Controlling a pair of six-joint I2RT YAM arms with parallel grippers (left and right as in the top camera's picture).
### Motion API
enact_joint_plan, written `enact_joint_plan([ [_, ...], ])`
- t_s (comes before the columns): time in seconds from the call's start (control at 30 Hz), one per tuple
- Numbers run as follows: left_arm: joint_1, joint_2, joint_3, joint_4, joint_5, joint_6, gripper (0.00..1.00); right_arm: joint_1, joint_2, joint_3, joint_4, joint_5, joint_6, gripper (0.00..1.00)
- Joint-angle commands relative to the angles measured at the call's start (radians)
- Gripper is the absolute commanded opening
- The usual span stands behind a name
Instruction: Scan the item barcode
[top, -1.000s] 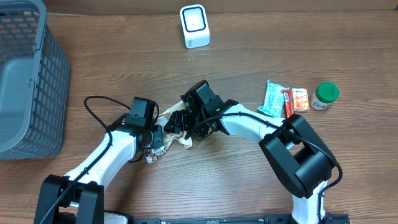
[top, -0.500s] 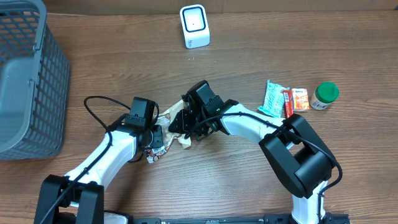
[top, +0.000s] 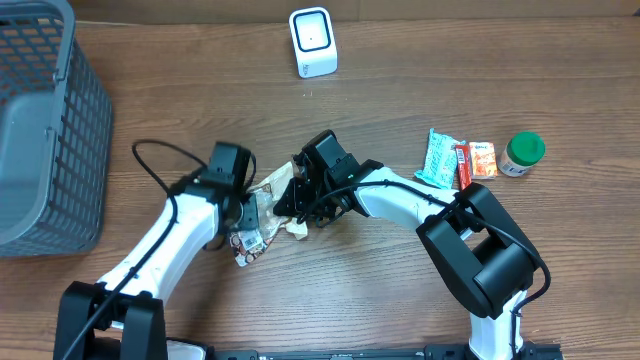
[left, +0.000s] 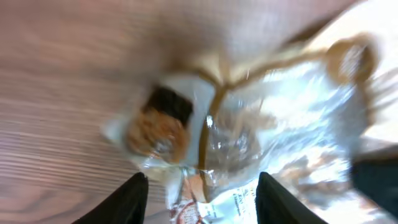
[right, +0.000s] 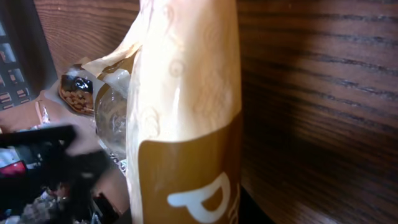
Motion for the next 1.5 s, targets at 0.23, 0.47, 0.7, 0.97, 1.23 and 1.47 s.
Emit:
enact_joint_plan([
  [0.23,0.058,0.002,0.331,-0.117,-0.098,0.031,0.62,0.006,0.007,0.000,-0.011,-0.007,-0.008,0.22],
  [0.47,0.237,0.003,0.358,-0.121,-0.097,0.112,0.85,0.006,0.007,0.000,-0.019,-0.006,-0.008,0.22],
  [0.7,0.386,0.003,0.358,-0.121,-0.088,0.122,1.00,0.006,0.007,0.000,-0.019,-0.006,-0.054,0.18],
  [0.97,0.406,0.003,0.358,-0.121,-0.086,0.122,1.00,0.006,0.007,0.000,-0.018,-0.008,-0.053,0.16],
  [1.23,0.407,0.003,0.358,-0.121,-0.085,0.121,1.00,0.004,0.006,0.003,0.031,-0.030,-0.077,0.04],
  [1.47,0.406,0.003,0.358,-0.121,-0.085,0.121,0.99,-0.025,-0.085,0.065,-0.010,-0.025,-0.253,0.04],
])
